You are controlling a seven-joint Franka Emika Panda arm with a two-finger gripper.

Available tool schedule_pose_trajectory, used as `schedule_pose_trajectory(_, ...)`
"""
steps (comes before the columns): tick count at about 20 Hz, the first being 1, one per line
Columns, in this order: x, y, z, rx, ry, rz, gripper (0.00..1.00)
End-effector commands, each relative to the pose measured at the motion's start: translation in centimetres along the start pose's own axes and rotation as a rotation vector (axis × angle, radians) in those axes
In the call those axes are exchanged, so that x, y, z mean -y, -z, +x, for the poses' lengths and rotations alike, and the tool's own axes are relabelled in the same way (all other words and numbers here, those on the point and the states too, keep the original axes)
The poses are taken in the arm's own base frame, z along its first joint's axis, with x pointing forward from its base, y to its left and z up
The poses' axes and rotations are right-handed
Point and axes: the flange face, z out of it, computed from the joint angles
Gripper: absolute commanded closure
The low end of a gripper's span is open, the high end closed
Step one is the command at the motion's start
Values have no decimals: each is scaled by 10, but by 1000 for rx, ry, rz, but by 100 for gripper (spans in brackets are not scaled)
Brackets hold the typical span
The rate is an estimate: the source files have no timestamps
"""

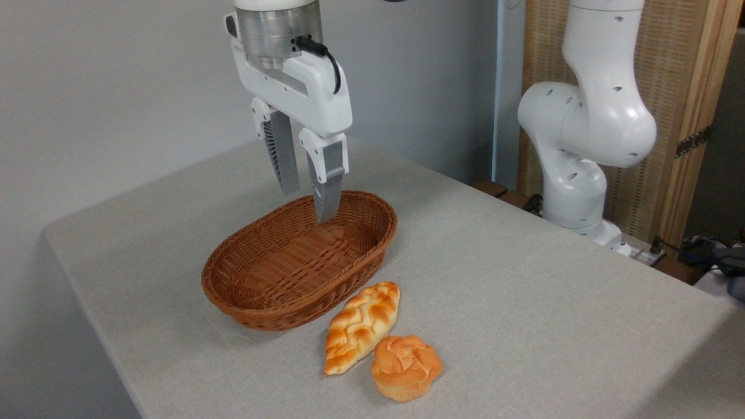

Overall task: Put bread into the basket
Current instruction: 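Move the open gripper from above the basket toward the round orange bun, then lower the gripper around the round orange bun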

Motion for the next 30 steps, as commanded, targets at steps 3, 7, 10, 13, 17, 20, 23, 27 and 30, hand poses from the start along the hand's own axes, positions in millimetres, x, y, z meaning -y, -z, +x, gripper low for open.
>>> schedule_pose_trajectory(3,22,-10,-31,31,53,-7,0)
schedule_pose_trajectory(7,41,-23,-55,20,15,22,0)
schedule_pose_trajectory(10,66,-30,-83,12,-35,23,0)
schedule_pose_trajectory(13,82,-38,-97,-5,-39,43,0)
schedule_pose_trajectory(17,92,-71,-119,0,-108,32,0)
schedule_pose_trajectory(20,98,-86,-135,7,-146,14,0)
schedule_pose_trajectory(23,102,-100,-140,7,-189,18,0)
schedule_pose_trajectory(27,105,-121,-139,12,-195,26,0)
schedule_pose_trajectory(30,107,-135,-138,19,-204,24,0)
